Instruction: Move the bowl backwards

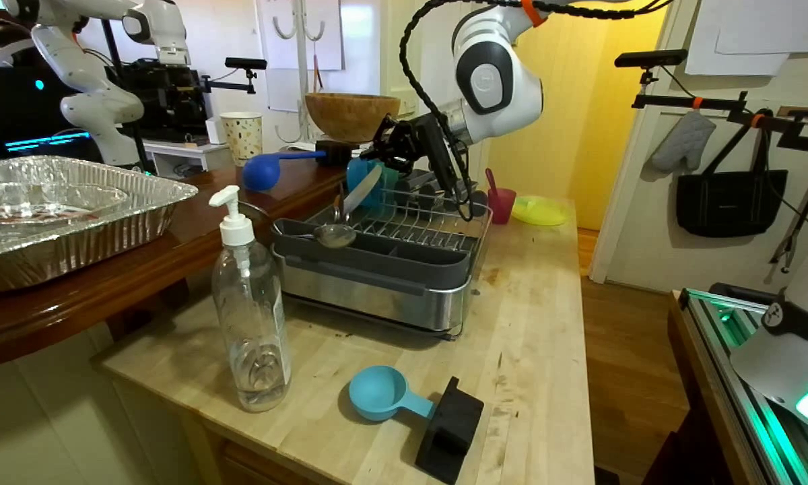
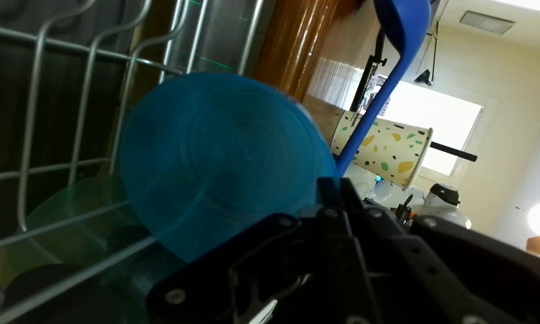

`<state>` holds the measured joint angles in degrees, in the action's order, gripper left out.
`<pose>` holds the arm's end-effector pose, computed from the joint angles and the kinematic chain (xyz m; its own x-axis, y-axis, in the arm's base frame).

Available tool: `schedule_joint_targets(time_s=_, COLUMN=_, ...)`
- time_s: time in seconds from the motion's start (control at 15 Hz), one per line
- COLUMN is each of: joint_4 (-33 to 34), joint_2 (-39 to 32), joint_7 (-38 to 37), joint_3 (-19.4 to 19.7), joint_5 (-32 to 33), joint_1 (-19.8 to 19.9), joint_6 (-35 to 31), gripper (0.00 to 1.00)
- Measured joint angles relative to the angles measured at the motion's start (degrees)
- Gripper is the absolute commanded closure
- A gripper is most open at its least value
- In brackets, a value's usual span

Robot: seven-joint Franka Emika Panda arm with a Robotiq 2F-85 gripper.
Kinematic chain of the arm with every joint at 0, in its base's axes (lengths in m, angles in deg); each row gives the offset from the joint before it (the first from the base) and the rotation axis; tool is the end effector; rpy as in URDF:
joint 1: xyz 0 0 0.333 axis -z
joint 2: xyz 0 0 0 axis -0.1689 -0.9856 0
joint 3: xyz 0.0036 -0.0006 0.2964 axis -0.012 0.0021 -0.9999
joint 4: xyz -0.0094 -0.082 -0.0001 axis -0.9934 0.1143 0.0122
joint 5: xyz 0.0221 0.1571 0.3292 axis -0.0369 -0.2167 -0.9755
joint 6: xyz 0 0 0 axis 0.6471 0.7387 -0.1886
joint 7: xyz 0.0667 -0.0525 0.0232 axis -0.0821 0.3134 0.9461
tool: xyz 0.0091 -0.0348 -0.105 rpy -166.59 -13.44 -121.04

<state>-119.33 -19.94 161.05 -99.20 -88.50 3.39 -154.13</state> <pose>0.5935 -0.0452 0.3204 0.2853 -0.9189 0.2726 -0.2926 -0.3543 -0.8882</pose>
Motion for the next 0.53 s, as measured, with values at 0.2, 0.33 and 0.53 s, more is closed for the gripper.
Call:
schedule_joint_targets(time_s=0.2, joint_4=0.34, joint_2=-0.02, joint_7=-0.16, joint_3=2.73, joint_5=0.0, joint_1=-3.34, joint_6=-1.96, gripper=0.99)
schedule_joint_targets(time_s=0.33, joint_4=0.71, joint_2=-0.02, joint_7=-0.55, joint_3=5.1, joint_5=0.0, joint_1=-6.02, joint_6=-3.57, gripper=0.99)
schedule_joint_targets(time_s=0.53, joint_4=2.1, joint_2=0.0, joint_7=-2.24, joint_3=10.56, joint_5=0.0, joint_1=-11.3, joint_6=-5.48, gripper=0.99)
